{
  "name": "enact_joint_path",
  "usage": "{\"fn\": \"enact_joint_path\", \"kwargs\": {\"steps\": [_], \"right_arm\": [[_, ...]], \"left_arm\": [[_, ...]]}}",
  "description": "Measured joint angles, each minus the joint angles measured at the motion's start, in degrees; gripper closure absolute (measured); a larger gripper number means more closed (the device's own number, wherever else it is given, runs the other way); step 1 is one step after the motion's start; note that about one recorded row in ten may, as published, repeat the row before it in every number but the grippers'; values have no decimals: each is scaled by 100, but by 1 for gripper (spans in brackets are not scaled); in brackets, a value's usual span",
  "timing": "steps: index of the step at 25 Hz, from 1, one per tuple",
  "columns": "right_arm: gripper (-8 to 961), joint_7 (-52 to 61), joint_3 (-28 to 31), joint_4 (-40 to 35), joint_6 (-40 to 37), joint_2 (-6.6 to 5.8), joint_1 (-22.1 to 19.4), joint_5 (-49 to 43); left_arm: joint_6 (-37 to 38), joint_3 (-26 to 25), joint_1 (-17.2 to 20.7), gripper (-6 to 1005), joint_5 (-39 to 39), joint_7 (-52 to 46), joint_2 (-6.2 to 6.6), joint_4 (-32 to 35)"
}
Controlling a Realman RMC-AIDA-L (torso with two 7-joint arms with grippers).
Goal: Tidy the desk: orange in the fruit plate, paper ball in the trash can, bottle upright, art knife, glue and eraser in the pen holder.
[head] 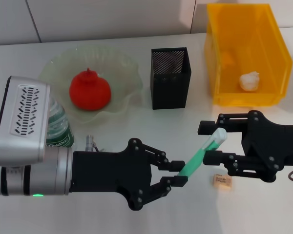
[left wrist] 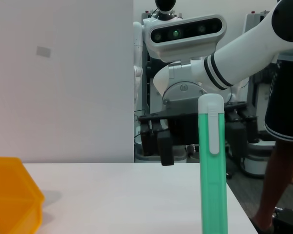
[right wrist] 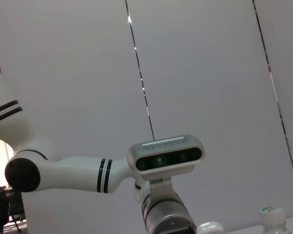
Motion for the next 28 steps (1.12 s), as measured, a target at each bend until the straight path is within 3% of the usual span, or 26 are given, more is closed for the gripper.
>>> {"fn": "enact_joint_path", "kwargs": {"steps": [9, 17, 22, 28], "right_arm": [[581, 4, -161, 0, 4, 58, 35, -4], [588, -47, -225, -54, -29, 52, 42, -15], [752, -143, -225, -80, -41, 56, 8, -11], [755, -279, -170, -47, -134, 62, -27, 56]], "left_arm": [[28, 0, -1, 815, 38, 0, -2, -21], [31, 32, -2, 816, 42, -2, -10, -24], [34, 0, 15, 816, 29, 28, -10, -42], [24, -16, 38, 815, 3, 55, -22, -48]]}}
